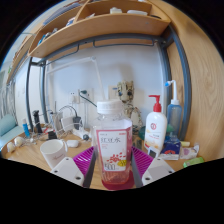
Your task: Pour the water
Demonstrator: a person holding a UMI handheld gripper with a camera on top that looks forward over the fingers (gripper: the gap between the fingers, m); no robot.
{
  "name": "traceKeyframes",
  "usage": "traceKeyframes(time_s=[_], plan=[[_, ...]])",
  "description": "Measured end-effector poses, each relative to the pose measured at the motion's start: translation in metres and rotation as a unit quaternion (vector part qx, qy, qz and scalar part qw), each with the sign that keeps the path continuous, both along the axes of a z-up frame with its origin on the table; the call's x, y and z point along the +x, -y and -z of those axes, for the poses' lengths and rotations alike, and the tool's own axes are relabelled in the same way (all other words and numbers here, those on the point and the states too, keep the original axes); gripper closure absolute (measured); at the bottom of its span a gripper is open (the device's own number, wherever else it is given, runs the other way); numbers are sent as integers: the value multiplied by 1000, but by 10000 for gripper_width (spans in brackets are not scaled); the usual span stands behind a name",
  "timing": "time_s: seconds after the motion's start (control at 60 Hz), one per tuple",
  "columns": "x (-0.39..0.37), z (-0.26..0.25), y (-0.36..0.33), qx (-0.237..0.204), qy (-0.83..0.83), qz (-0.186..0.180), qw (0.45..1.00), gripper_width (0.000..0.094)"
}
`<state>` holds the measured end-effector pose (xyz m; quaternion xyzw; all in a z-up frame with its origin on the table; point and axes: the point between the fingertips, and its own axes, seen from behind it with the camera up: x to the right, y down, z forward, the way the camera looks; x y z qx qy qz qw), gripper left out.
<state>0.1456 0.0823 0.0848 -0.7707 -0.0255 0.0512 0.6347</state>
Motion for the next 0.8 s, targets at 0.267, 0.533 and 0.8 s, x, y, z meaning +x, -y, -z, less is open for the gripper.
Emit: traceKeyframes(time_s=[0.267,0.533,0.8], plan=[[-3,20,32,-52,21,-3,998,132],[22,-24,109,-73,5,24,997,136],[37,-119,119,-1,-73,70,995,142]])
